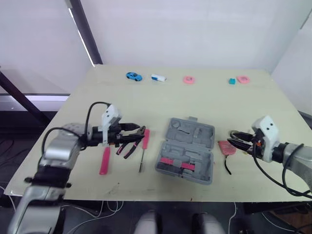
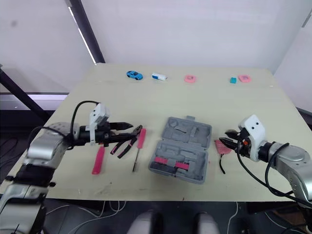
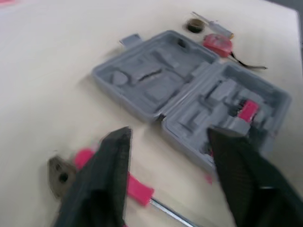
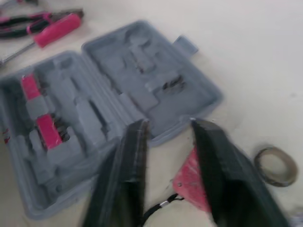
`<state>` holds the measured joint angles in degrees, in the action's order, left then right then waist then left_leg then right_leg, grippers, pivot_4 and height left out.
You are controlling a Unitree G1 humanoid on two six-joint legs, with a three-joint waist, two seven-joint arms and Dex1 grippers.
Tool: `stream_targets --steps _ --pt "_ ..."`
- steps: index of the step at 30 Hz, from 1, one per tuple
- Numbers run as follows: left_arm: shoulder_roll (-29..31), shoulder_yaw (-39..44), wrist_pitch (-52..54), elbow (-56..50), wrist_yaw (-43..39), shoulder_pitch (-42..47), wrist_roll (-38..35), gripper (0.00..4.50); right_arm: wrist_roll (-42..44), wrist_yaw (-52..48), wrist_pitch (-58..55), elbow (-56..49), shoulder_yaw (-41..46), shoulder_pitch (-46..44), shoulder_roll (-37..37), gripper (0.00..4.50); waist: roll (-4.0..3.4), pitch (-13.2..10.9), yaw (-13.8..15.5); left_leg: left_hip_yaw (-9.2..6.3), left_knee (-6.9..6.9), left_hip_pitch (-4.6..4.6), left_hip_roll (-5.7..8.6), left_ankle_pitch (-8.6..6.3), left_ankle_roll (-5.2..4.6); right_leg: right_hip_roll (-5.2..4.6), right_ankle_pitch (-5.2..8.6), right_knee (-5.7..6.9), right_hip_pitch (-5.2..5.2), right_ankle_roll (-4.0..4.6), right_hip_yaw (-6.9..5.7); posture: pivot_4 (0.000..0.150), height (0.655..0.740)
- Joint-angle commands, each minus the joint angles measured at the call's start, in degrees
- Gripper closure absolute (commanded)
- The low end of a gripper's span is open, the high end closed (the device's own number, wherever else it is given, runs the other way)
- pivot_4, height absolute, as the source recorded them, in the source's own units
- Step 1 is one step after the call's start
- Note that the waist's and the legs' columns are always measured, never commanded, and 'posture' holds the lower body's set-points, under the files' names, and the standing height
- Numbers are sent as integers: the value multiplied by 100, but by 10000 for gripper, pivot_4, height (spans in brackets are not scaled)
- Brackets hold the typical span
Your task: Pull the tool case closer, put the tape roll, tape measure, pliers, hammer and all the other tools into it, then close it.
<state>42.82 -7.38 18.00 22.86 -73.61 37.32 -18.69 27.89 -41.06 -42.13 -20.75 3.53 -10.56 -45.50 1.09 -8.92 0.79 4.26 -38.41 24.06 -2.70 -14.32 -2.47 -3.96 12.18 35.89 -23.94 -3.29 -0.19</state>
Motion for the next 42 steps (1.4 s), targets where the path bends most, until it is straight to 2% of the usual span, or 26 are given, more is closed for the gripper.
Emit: stream_targets --steps 1,2,3,9,14,20,30,35,42 --pt "-234 -407 -640 935 -416 546 579 37625 -439 -328 273 220 -557 -381 -170 45000 0 0 -18 0 0 1 0 0 0 0 0 -1 -2 0 1 1500 7400" --pt "-333 -512 -757 1222 -474 714 727 41593 -614 -447 383 383 -760 -483 -223 45000 1 -1 -22 0 -1 1 0 0 0 0 -1 0 -1 -2 1 1500 7400" --pt "-426 -603 -906 1492 -511 859 873 43667 -809 -531 515 572 -950 -586 -264 45000 1 -1 -23 0 0 3 0 0 0 1 -1 -1 -4 -2 1 1500 7400" --pt "-981 -837 -1631 2840 -394 1509 1558 43667 -1623 -884 1026 1533 -1712 -1043 -271 45000 2 -1 -6 -4 -7 20 0 0 -1 2 -9 0 -14 -24 0 1500 7400" --pt "-1228 -946 -2092 3535 -219 1800 2019 43667 -1949 -1025 1070 1881 -1963 -1265 -162 45000 3 -1 -9 -11 -31 68 0 1 -1 2 -11 14 -52 -28 -3 1500 7400" --pt "-1598 -990 -2458 4380 335 2129 2568 43667 -2366 -1032 1077 2325 -2206 -1525 102 45000 3 -1 -9 -9 -52 72 0 0 -1 3 -12 34 -55 -28 -4 1500 7400" --pt "-2089 -933 -2690 4805 601 2262 2886 43667 -3006 -1197 1196 2972 -2775 -2088 650 45000 4 -1 -16 -10 -79 72 0 0 -1 2 -11 76 -64 -28 -3 1500 7400" --pt "-2288 -784 -2714 4746 395 2291 2777 43667 -3054 -1341 1217 3000 -2778 -2239 900 45000 4 -1 -24 -12 -82 71 0 0 -1 2 -11 86 -64 -28 -3 1500 7400" --pt "-2264 -704 -2676 4487 78 2103 2731 43667 -3092 -1565 1322 3006 -2750 -2254 1024 45000 4 -1 -61 -13 -82 70 0 0 -1 3 -11 87 -66 -28 -3 1500 7400"
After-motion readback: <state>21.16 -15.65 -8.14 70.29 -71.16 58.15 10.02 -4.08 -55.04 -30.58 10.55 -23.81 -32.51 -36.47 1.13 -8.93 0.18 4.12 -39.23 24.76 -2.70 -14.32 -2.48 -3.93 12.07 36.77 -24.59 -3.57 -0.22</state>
